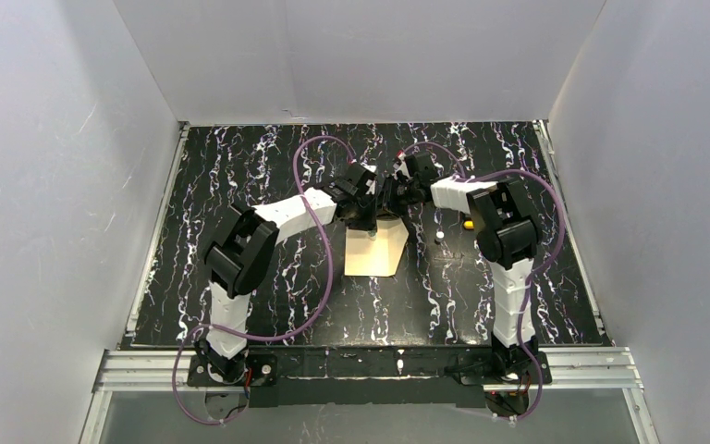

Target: Place the letter into the envelope and seal it

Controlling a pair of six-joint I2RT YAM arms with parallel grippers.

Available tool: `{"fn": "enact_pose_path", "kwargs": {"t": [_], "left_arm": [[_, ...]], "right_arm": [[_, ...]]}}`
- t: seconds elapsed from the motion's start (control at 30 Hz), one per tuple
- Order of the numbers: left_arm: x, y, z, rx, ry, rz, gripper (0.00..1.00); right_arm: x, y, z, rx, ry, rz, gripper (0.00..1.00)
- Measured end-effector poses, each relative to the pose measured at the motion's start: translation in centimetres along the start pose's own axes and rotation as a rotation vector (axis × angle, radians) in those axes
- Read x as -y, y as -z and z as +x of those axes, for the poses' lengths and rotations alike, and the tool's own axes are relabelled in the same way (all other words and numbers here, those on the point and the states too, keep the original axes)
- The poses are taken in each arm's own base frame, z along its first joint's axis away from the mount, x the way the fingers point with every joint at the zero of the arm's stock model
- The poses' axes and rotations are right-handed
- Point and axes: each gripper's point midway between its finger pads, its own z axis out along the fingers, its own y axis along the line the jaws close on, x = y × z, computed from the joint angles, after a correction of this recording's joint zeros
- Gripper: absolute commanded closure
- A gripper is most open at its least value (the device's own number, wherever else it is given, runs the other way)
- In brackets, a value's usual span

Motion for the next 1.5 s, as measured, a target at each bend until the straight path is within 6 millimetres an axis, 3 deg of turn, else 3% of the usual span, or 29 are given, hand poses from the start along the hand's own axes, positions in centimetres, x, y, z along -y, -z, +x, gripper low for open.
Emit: {"fn": "enact_pose_path", "kwargs": {"t": [0.43,0.8,1.03,1.5], "left_arm": [[-0.2,-0.6,-2.4,0.087,-0.077,-0.020,1.00],[-0.2,-1.3,-2.4,0.109,-0.079,-0.004,1.00],[-0.3,-0.9,-1.5,0.118,-0.047,0.012,1.00],[0.7,0.8,2.2,0.036,-0.030,0.089,1.00]], "right_arm": [[0.2,0.1,0.1,-0.015,0.012,0.000,0.76],[0.3,0.1,0.2,-0.016,0.013,-0.009,0.77],[0.3,0.1,0.2,-0.016,0.011,-0.007,0.78],[0.5,0.0,0.2,-0.015,-0.001,0.004,0.81]]}}
